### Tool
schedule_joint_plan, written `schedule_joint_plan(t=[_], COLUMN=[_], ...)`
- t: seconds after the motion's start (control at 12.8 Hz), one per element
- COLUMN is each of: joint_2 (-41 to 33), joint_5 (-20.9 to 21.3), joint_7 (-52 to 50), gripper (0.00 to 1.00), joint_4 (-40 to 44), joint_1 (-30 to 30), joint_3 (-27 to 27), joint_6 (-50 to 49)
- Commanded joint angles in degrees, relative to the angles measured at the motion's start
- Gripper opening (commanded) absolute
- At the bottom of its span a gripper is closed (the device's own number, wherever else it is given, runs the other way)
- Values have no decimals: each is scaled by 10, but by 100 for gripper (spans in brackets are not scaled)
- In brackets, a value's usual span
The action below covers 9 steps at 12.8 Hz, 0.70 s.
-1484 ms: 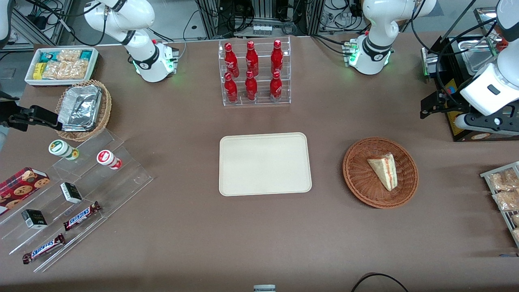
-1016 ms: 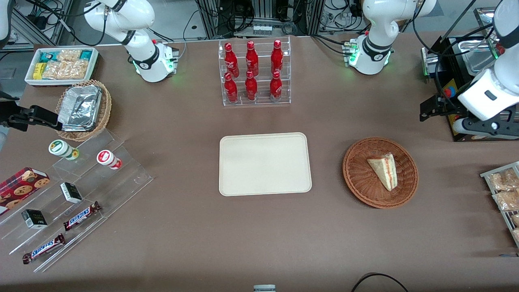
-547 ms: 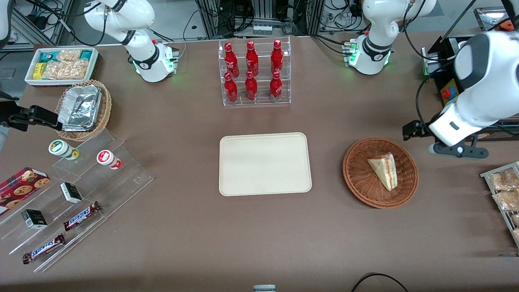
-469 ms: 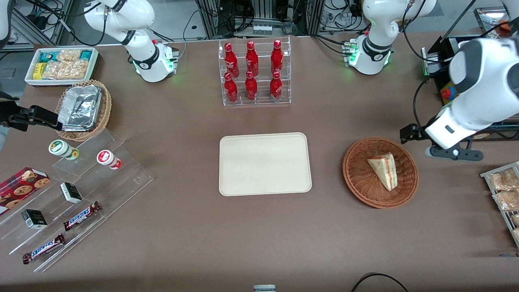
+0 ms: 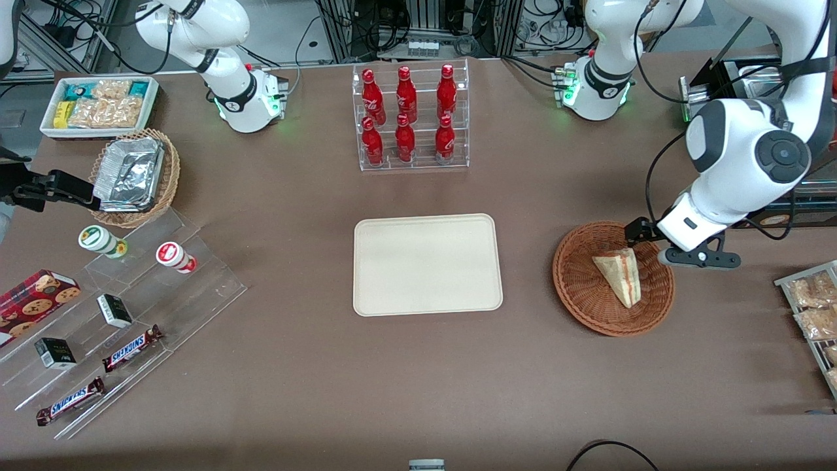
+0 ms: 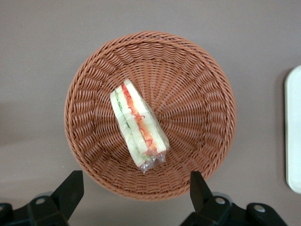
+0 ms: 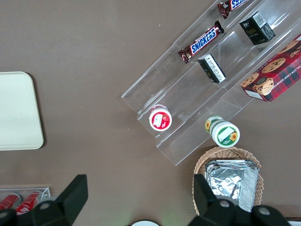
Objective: Place sandwich from basket to tray
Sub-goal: 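Move the left gripper over the wicker basket above the sandwich, then lower the left gripper and close it on the wrapped sandwich's crust edge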
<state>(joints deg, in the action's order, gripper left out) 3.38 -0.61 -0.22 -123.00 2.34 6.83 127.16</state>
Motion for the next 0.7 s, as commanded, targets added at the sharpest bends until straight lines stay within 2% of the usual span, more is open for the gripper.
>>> schedule_joint_plan(t=[0.0, 0.62], joint_2=[-2, 37], joint_5=[8, 10], joint_7=[-68, -274], gripper=[100, 100], joint_4=[-29, -29], joint_1=[3, -1], joint_3=[2, 3], joint_6=[43, 68])
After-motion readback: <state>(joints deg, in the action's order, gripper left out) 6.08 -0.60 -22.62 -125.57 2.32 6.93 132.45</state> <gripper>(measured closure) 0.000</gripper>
